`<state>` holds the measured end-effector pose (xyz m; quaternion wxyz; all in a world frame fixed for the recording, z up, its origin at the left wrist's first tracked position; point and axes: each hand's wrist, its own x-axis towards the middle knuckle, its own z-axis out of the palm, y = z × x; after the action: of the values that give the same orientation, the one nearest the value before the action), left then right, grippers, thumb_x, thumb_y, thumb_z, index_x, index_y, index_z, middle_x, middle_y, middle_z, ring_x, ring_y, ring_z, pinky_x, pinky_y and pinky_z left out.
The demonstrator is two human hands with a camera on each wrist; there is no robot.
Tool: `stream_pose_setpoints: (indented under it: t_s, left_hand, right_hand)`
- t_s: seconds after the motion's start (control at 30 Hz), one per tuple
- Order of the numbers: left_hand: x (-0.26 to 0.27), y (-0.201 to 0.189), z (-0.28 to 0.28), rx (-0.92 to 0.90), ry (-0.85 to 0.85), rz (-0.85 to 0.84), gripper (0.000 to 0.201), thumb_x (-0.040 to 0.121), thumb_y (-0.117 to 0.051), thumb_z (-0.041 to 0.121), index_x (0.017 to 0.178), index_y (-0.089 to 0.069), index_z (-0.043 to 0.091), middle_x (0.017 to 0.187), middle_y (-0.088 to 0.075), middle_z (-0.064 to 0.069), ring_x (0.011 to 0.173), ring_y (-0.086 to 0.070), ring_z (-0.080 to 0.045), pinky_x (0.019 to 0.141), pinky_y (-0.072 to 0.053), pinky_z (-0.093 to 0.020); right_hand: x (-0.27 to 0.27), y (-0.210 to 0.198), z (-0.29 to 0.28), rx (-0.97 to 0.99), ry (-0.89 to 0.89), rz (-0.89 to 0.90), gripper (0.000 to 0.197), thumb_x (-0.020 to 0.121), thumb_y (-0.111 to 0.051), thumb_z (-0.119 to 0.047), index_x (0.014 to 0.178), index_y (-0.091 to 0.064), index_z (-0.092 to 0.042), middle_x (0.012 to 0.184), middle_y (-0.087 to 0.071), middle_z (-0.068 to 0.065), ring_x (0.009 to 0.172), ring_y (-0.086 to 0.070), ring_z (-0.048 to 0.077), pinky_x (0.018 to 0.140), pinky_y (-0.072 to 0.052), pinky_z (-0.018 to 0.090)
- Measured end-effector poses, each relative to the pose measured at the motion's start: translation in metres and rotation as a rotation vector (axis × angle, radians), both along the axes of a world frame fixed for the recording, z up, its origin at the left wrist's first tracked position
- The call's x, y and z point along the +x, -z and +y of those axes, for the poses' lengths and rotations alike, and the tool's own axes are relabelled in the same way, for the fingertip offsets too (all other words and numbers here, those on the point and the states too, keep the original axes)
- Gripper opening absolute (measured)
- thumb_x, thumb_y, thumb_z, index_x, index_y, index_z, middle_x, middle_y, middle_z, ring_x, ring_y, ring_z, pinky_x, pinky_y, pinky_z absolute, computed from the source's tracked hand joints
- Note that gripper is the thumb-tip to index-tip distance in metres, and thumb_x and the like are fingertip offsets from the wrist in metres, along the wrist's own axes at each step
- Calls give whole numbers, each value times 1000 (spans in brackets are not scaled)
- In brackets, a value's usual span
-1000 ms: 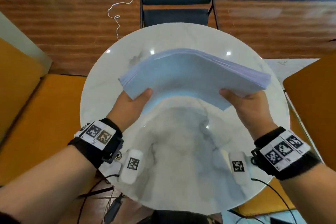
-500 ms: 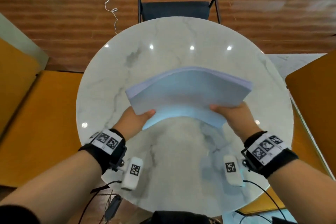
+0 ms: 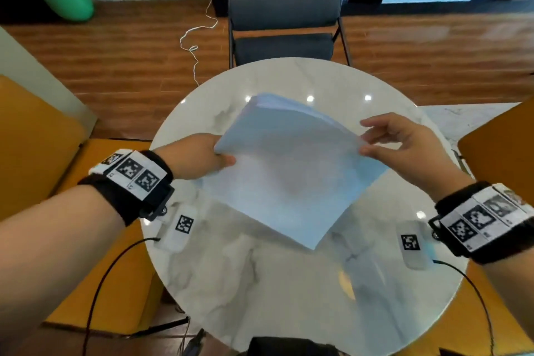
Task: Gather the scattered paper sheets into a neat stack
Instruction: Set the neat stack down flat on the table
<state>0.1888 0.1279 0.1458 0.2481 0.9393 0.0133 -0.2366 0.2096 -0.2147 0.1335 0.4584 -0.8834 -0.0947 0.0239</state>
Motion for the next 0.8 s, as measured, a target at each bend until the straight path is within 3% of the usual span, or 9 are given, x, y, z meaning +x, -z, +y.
stream_pose_setpoints:
  t_s: [0.1,0.17,0.2,0.27,0.33,0.4,0.47,0.63,0.8]
  left_hand:
    - [11,-25,-8,134,144,57,28,91,-55,33,113,-62,16,104,-61,-2,96,-55,-22,88,-40,-32]
    - [16,-38,-13,206,222,94,32,90,-56,35,115,-62,16,102,-64,-1,91,-58,-21,86,-41,-32]
    - [18,-43,-15,243,254,109,31,90,-57,35,114,-62,16,97,-64,0,84,-57,-17,81,-40,-30]
    - [21,-47,-15,233,261,115,33,88,-61,35,117,-60,21,95,-66,4,80,-58,-12,76,-42,-27]
    - [23,-38,-10,96,189,27,48,84,-66,35,130,-51,29,118,-64,5,100,-59,-14,86,-44,-27]
    - [18,-18,-5,-70,26,-201,74,81,-71,33,143,-30,36,143,-45,4,127,-46,-16,100,-40,-31]
    - [6,10,-7,-239,-225,-340,93,80,-72,35,149,-10,37,156,-25,2,138,-32,-18,111,-33,-40]
    - [-35,94,-25,-696,-521,172,84,92,-52,39,149,9,32,157,-29,-1,132,-43,-22,109,-37,-44]
    - [-37,126,-39,-478,-526,68,71,96,-43,16,152,-1,23,158,-22,2,141,-31,-20,113,-23,-26]
  right_hand:
    - [-12,-8,21,-111,-172,18,49,79,-72,-30,122,-52,-40,101,-63,-25,92,-60,-10,81,-41,3]
    - [-20,1,36,-88,-178,-3,32,84,-67,-31,110,-53,-43,93,-62,-31,86,-57,-17,73,-43,3]
    - [-23,7,41,-49,-140,-23,19,87,-65,-28,96,-55,-41,82,-64,-28,76,-58,-15,67,-42,4]
    - [-28,17,45,20,-30,-43,19,90,-62,-21,76,-55,-32,68,-64,-10,60,-54,-4,57,-39,8]
    - [-34,23,47,72,57,11,20,91,-60,-18,73,-56,-26,68,-60,2,56,-51,2,52,-38,10]
    - [-38,32,46,133,146,89,16,91,-60,-18,75,-59,-22,69,-59,3,55,-52,2,50,-39,10]
    - [-39,45,44,224,254,188,14,90,-60,-20,76,-61,-20,71,-61,5,61,-55,15,56,-45,23]
    - [-29,88,43,239,390,392,23,91,-58,-25,77,-59,-6,75,-60,11,67,-54,24,64,-43,33]
    - [-13,120,62,169,371,502,26,93,-55,-26,71,-57,-11,70,-59,6,63,-53,24,57,-40,28]
